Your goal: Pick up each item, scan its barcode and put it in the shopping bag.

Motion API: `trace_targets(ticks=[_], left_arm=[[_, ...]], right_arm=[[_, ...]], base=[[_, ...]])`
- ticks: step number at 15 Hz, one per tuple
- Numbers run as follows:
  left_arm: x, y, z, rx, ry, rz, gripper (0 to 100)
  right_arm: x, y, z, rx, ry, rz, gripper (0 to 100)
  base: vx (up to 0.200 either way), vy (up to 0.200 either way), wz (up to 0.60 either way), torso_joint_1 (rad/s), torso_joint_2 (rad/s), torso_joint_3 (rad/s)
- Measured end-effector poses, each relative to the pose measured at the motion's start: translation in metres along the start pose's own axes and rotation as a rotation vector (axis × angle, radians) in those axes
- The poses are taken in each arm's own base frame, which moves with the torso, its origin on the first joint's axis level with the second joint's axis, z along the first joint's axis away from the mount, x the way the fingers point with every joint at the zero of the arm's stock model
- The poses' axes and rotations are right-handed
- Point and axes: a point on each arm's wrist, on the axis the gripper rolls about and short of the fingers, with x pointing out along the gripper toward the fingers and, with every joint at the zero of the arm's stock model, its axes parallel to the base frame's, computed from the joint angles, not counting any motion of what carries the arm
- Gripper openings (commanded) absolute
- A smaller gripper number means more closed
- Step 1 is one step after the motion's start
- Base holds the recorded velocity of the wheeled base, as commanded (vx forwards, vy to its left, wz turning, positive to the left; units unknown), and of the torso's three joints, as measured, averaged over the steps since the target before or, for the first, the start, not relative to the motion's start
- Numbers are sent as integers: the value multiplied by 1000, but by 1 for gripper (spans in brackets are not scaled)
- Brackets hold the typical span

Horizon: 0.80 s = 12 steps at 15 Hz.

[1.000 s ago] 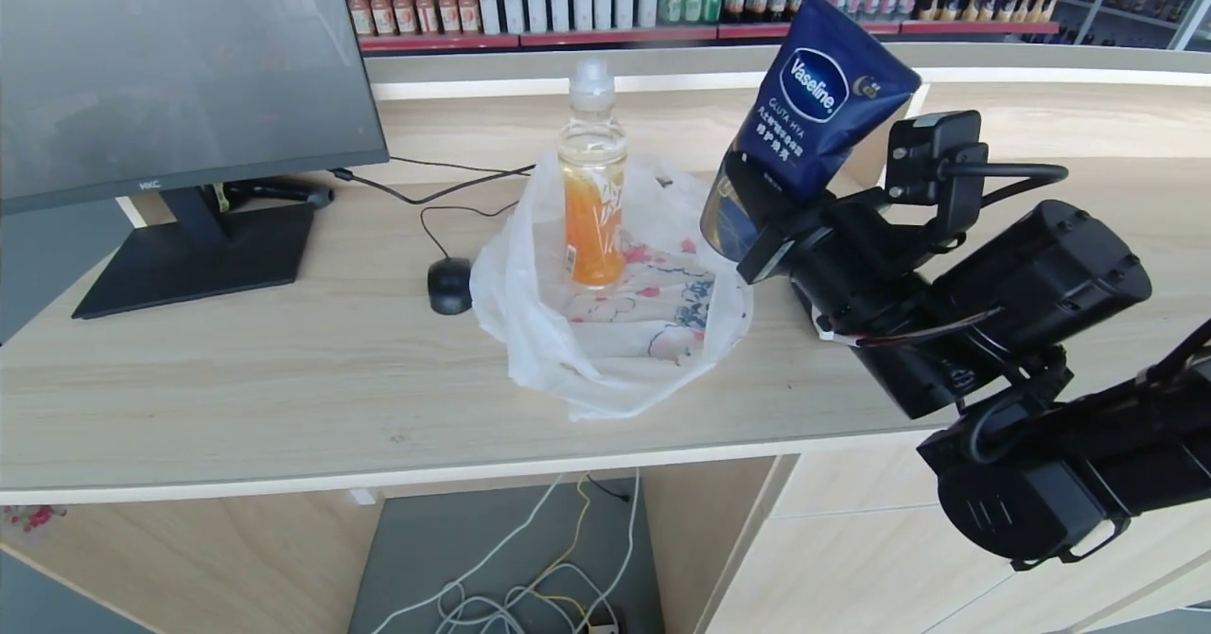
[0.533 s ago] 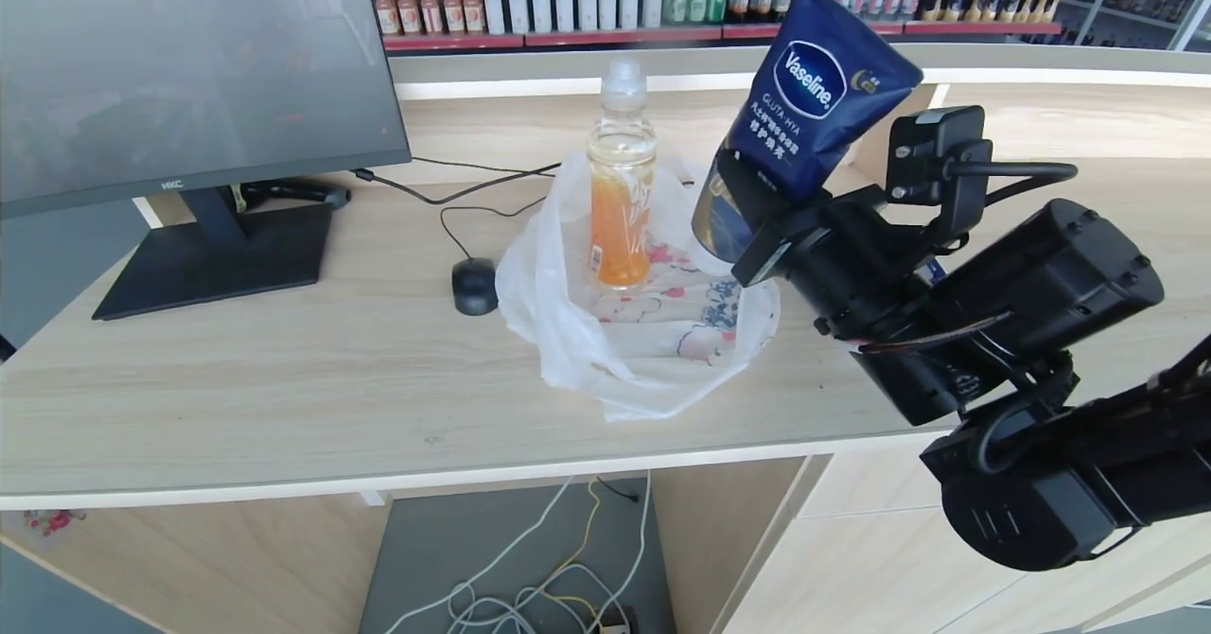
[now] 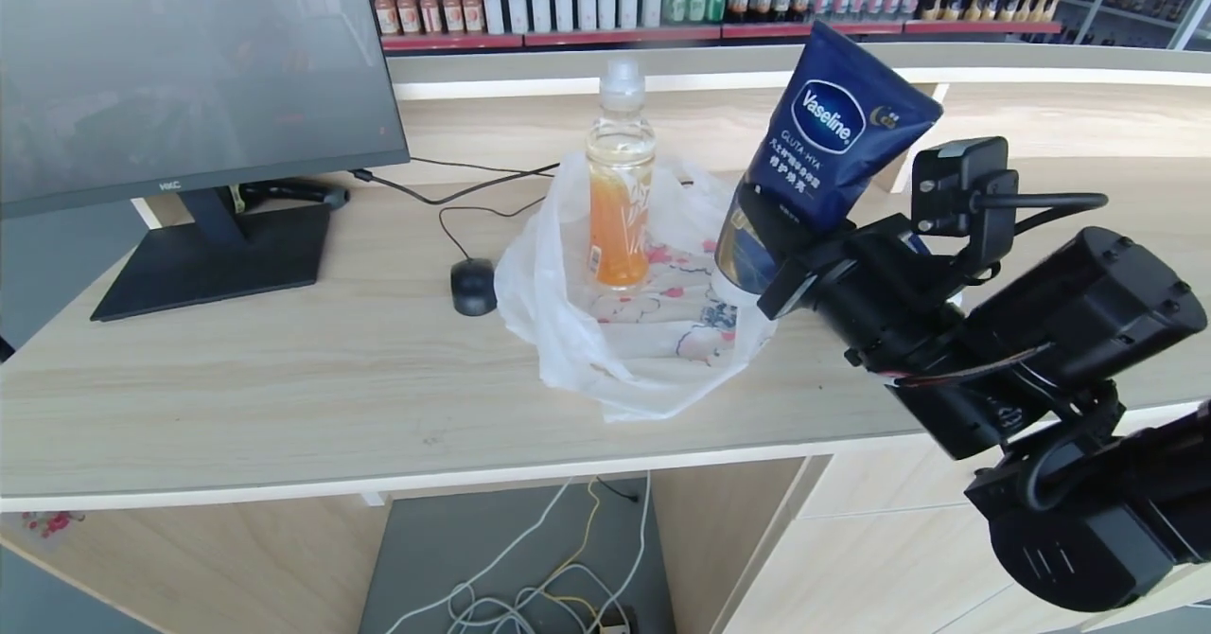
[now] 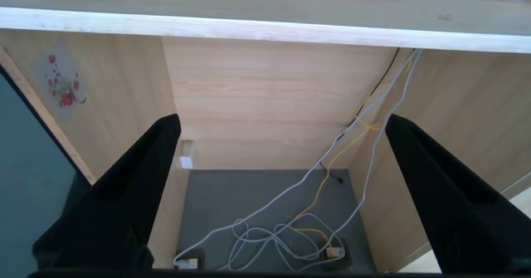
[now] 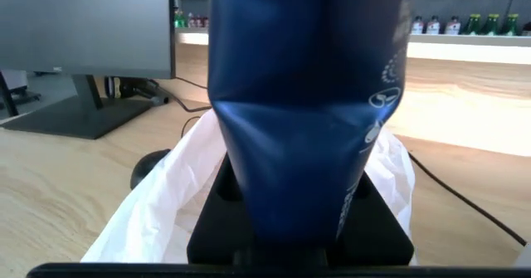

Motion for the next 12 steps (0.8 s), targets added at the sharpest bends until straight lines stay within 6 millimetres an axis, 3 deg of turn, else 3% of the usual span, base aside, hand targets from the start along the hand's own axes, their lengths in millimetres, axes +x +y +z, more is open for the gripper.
trace_targets(ticks=[2, 7, 12], left_arm=[[0, 0, 0, 0, 0, -1, 100], [0, 0, 0, 0, 0, 0, 100], [0, 0, 0, 0, 0, 0, 100]], right_arm=[[1, 0, -3, -9, 86, 9, 0], [39, -3, 9, -55, 112, -9, 0], [62, -7, 0, -66, 212, -65, 0]], base=[[0, 0, 0, 0, 0, 0], [0, 0, 0, 0, 0, 0], [0, 0, 0, 0, 0, 0]])
